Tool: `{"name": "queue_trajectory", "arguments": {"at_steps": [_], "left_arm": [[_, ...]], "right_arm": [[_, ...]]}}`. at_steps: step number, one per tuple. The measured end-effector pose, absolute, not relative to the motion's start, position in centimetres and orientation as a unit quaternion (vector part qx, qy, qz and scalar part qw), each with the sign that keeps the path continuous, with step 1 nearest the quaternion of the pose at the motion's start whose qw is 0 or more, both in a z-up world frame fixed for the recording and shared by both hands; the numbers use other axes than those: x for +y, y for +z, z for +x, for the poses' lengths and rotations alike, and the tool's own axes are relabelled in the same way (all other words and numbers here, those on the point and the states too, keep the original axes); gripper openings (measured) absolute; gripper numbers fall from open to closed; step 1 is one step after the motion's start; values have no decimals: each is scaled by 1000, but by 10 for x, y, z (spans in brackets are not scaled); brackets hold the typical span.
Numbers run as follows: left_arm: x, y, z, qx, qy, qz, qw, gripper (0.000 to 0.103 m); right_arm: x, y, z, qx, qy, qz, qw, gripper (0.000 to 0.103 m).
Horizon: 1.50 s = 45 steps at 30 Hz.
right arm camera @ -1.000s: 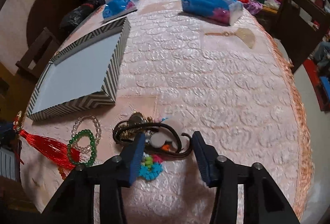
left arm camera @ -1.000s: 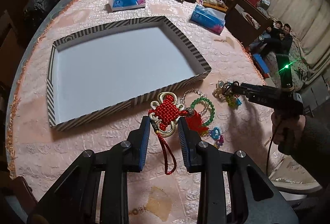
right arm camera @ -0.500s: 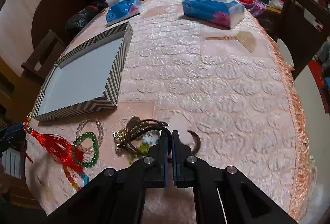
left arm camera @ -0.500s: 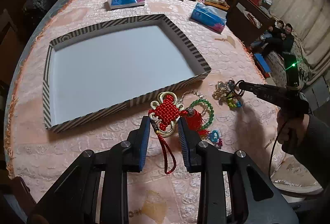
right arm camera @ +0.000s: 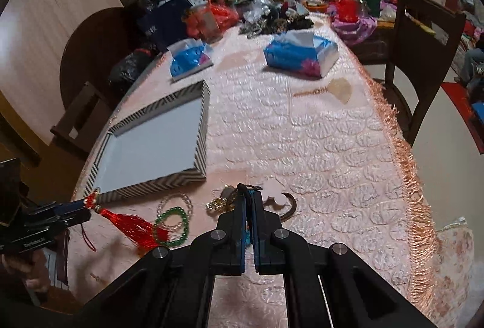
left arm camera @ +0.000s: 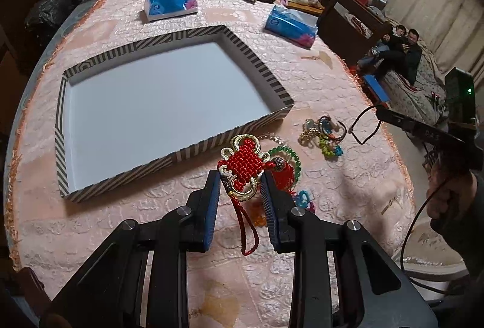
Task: Organize jewelry
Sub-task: 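Carry the red tassel and black hair tie over the white tray with both grippers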
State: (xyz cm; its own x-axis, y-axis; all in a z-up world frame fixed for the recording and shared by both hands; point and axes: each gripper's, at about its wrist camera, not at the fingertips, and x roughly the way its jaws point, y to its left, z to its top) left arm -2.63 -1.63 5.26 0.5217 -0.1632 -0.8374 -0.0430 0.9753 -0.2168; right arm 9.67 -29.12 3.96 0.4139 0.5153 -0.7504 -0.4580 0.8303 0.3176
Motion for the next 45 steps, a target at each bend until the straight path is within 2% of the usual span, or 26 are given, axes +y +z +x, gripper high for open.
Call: {"name": "queue_trajectory", "arguments": {"at_steps": [25,45], "left_arm": [[-13,102,-29,447,-58,-99,887,26],[-6,117,-33,427,-40,-108,897,26]], "right_arm": [[-267,70,67,452,253,-27,855,3],[-241,106,62,422,272,-48,864,3]]}}
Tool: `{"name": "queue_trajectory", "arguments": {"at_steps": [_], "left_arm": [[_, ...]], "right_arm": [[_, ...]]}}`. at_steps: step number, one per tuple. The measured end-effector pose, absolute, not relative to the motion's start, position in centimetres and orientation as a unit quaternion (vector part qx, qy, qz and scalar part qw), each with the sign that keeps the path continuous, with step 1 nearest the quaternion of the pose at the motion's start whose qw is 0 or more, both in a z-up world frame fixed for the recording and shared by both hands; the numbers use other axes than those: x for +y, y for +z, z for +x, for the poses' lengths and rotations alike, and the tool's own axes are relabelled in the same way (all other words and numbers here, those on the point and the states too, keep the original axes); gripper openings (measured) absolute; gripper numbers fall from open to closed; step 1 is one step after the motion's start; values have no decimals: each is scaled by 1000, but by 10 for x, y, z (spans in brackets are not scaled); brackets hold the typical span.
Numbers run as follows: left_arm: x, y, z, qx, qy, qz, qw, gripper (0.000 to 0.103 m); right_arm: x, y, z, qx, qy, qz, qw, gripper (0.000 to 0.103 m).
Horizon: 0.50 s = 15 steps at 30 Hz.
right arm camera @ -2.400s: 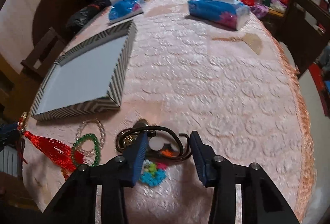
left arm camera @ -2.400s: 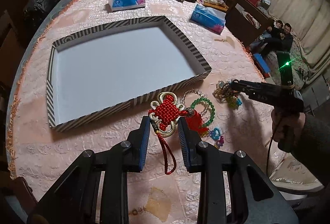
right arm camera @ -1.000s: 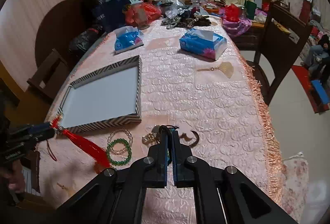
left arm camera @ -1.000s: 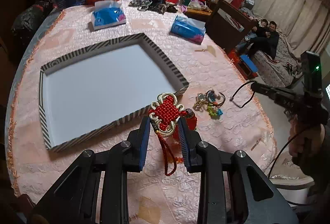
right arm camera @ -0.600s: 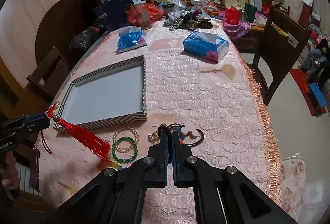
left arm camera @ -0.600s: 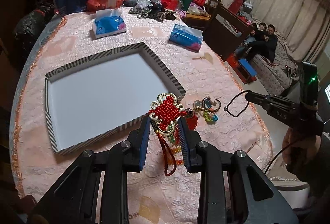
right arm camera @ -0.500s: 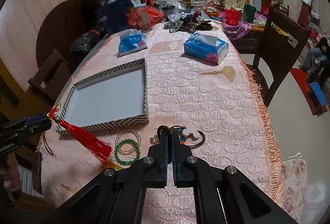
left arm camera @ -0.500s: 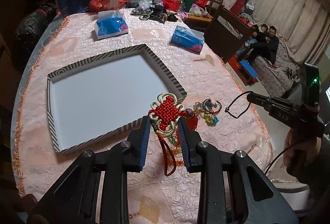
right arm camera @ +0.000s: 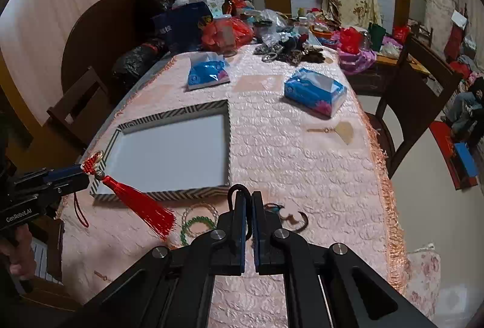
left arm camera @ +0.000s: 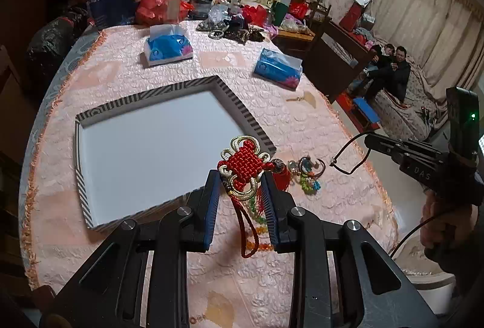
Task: Organize jewelry
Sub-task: 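Carry the red tassel and black hair tie over the white tray with both grippers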
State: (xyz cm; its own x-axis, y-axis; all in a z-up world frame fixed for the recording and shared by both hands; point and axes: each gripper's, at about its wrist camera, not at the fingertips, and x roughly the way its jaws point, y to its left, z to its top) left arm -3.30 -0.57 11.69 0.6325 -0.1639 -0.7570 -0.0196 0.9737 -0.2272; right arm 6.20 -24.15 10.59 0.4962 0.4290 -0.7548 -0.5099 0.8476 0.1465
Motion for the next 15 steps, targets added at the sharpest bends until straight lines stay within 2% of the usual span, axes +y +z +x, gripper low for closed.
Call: {"name": "queue_trajectory", "arguments": {"at_steps": [15], "left_arm": [[41,123,-10,397,11,-127,909,26]], "right_arm": [[-190,112,86,415,313,-51,853,3]]}}
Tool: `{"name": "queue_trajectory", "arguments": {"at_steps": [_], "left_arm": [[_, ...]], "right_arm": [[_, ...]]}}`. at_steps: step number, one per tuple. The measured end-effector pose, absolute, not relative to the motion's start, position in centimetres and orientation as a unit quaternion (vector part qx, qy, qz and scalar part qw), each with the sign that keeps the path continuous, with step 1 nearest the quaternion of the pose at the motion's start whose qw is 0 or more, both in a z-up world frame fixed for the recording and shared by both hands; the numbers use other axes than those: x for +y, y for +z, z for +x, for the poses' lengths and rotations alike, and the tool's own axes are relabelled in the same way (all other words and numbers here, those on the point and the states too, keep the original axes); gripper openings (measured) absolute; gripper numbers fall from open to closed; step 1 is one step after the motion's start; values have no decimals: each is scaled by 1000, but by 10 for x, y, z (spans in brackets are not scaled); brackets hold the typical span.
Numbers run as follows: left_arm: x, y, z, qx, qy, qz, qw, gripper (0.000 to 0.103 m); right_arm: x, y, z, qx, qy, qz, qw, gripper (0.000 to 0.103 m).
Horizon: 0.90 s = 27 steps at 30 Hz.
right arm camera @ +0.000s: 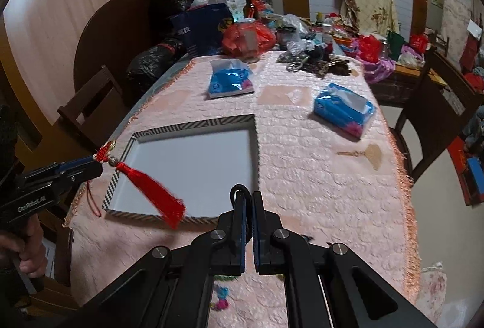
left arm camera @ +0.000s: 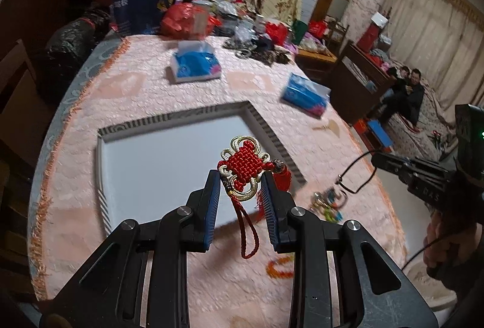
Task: Organize jewelry
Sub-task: 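Carry the red tassel and black hair tie over the white tray with both grippers, then lower and open both grippers, releasing the tassel and hair tie in the tray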
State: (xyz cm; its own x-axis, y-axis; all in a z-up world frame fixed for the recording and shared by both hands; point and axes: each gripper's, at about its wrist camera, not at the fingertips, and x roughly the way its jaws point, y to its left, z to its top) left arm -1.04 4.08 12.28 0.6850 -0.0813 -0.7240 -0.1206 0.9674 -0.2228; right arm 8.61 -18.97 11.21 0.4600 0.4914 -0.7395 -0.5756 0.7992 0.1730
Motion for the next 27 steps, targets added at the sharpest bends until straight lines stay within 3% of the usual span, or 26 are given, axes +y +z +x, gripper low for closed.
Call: {"name": "queue_trajectory", "arguments": {"at_steps": [12,27], "left_arm": [[84,77,25,411,75,-145,897,26],[112,15,28,461,142,-156,862,27]], "right_arm": [[-126,93,113,432,351,-56,829,3],[-62,31,134,493,413,-58,764,3]]}}
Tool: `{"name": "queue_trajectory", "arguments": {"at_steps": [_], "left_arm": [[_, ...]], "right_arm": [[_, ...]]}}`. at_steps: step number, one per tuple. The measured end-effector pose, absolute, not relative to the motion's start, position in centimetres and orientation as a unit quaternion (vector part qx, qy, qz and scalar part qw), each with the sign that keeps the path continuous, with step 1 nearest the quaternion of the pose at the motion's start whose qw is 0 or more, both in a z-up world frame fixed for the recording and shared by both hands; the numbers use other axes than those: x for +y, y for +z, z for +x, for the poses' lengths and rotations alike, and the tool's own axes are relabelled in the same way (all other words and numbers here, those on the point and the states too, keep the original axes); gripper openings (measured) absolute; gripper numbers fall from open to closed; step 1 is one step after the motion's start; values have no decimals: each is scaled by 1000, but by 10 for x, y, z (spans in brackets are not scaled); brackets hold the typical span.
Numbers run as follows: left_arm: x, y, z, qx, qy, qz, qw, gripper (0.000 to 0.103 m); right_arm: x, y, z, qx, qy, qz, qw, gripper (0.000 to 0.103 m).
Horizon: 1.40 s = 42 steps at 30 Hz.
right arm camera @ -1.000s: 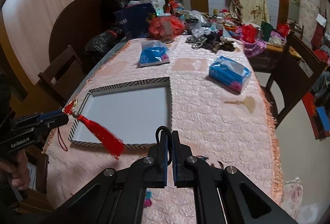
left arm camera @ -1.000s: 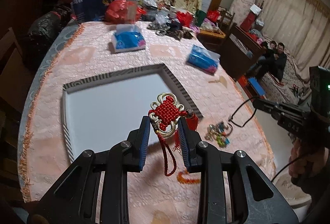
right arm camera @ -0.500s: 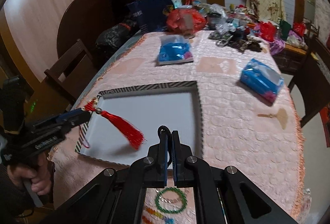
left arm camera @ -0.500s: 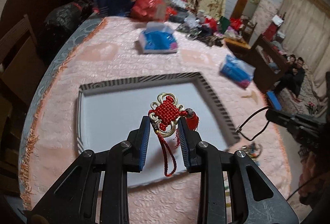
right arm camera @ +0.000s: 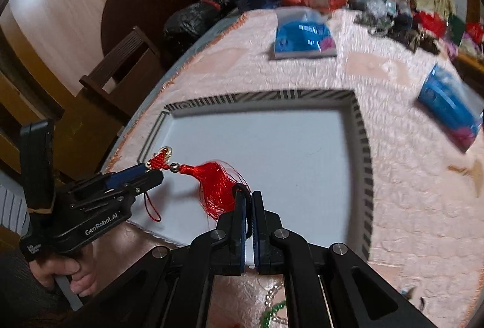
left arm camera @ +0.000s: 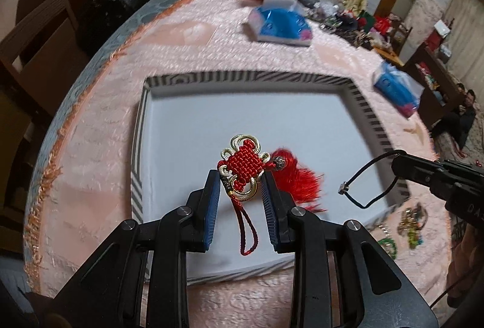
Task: Organize jewelry
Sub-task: 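Lower and open both grippers, releasing the tassel and hair tie in the tray, then grasp the rainbow bead bracelet with the left gripper while the right gripper returns to the pile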
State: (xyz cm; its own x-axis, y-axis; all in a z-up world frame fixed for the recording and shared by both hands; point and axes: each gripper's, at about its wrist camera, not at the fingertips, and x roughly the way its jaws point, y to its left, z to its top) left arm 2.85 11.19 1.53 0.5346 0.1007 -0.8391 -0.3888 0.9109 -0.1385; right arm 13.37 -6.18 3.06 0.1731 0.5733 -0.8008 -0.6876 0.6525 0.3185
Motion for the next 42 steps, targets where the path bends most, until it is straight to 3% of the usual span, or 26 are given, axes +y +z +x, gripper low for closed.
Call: {"name": "queue_trajectory", "arguments": {"at_steps": [6,8,10,14,19,28,39,42], "left_arm": [[115,-2,31,484,154,-153,848,28],[115,-3,32,486,158,-152,846,33],[116,-5,33,488,158,-154,844,34],[115,-4,34,490,159,-149,844,43],[112,1,32,485,160,-144,848,64],[32,17,10,465,0,-105,879,64],[-54,-32,-4,528,-115,-33,841,64],[-64,-38,-9,537,-114,-13,836,58]], "right_arm": [[-59,3,150,521,385,-78,758,3],[-61,-4,155,533,376,-83,754,3],[-64,-8,159,540,370,-84,751,8],[-71,-7,159,531,359,-83,763,47],[-88,5,154,519,351,-76,776,47],[-178,21,126,494,293,-37,817,47],[-275,-6,72,523,225,-3,822,47],[-287,-9,66,523,221,1,823,47]]}}
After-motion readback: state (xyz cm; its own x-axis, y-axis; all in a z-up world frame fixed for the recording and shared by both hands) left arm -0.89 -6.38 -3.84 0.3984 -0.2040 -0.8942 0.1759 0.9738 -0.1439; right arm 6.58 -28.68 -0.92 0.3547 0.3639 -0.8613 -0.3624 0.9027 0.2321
